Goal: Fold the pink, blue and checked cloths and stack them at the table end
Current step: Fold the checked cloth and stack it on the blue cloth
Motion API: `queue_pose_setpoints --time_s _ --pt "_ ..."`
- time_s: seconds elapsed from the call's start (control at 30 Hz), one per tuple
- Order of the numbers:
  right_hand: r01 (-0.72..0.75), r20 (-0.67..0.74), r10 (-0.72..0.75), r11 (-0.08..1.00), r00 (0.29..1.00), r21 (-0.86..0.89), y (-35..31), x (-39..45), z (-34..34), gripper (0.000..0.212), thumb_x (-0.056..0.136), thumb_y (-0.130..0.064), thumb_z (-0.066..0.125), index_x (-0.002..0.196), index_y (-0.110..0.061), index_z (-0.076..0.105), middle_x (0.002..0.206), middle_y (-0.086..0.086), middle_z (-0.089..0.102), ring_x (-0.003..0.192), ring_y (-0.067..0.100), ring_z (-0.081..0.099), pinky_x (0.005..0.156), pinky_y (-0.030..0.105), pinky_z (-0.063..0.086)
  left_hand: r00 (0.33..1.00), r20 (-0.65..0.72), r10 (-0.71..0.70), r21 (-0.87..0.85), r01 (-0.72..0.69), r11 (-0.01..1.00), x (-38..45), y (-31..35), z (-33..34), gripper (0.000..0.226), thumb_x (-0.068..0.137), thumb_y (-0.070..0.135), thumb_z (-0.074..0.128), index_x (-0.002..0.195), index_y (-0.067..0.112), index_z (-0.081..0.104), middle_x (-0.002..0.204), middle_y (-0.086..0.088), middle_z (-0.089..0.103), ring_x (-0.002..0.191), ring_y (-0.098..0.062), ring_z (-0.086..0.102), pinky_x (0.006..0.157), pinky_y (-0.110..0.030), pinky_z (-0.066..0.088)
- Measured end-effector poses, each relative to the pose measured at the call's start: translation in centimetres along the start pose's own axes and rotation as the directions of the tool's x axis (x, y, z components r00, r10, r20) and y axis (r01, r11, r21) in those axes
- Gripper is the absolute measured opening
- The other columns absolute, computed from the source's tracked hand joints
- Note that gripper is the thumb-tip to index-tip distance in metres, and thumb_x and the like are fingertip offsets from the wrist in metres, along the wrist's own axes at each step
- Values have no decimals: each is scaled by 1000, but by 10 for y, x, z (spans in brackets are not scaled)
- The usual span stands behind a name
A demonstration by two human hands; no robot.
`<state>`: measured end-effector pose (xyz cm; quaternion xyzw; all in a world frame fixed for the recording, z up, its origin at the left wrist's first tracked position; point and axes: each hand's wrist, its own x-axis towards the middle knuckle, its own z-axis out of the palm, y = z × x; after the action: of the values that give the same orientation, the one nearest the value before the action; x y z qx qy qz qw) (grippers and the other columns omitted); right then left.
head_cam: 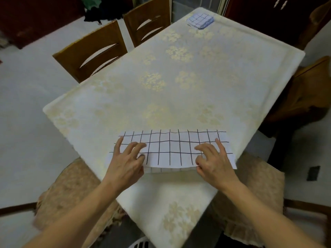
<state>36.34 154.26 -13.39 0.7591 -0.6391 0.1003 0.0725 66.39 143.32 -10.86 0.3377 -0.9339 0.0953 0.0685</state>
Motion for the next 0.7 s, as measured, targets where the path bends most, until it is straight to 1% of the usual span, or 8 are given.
queue_pose_setpoints --time_s 0.17,0.27,0.37,0.43,0.53,0.6,0.67,0.7 --pt "-5 19 6 1000 1000 -29 -10 -30 28 20 67 -5 80 68 -10 61 114 15 68 108 34 63 110 65 30 996 83 -32 -11 34 999 -32 22 33 14 60 15 75 71 12 66 122 -9 65 109 -30 62 105 -67 32" --pt "-85 19 86 995 996 -50 -9 -34 44 22 65 -5 85 73 -10 64 116 17 67 110 34 62 113 63 27 991 110 -77 -17 79 997 -36 29 52 15 63 15 75 75 11 67 121 -9 65 108 -29 62 105 -65 33" --pt "-168 -14 168 984 986 -50 -6 -29 54 18 71 -6 82 79 -9 67 119 16 65 112 34 60 115 60 23 985 118 -126 -31 131 991 -28 31 63 16 68 17 74 81 10 68 121 -9 64 110 -30 61 106 -65 33" --pt "-197 -15 197 979 980 -48 -5 -25 59 15 73 -7 79 81 -9 67 119 15 65 112 34 60 115 60 23 984 124 -128 -43 134 990 -23 31 67 17 69 18 75 83 10 69 121 -10 64 110 -30 61 105 -65 34" --pt "-213 38 215 976 976 -50 -6 -24 63 14 73 -8 78 81 -10 67 120 13 64 113 33 60 116 61 23 982 156 -106 -59 117 991 -18 30 69 19 67 18 76 83 10 69 122 -12 64 111 -32 62 105 -66 35" --pt "-200 87 202 979 975 -33 -7 -25 65 13 74 -12 78 81 -11 67 121 12 63 114 31 59 116 62 22 975 200 -95 -69 110 991 -17 27 68 22 65 22 78 82 11 69 123 -12 64 113 -31 61 106 -67 34" --pt "-159 133 157 987 979 4 -8 -26 64 16 77 -25 73 84 -13 67 122 10 62 115 30 59 115 63 23 970 231 -78 -80 99 992 -15 23 67 29 66 33 76 86 13 69 124 -10 63 114 -30 60 107 -67 32" --pt "-135 154 130 991 980 24 -9 -25 63 22 79 -34 69 87 -13 68 122 10 62 115 29 58 113 64 26 970 231 -76 -93 100 991 -13 21 66 32 70 40 71 88 15 68 124 -8 62 114 -29 60 107 -66 32"
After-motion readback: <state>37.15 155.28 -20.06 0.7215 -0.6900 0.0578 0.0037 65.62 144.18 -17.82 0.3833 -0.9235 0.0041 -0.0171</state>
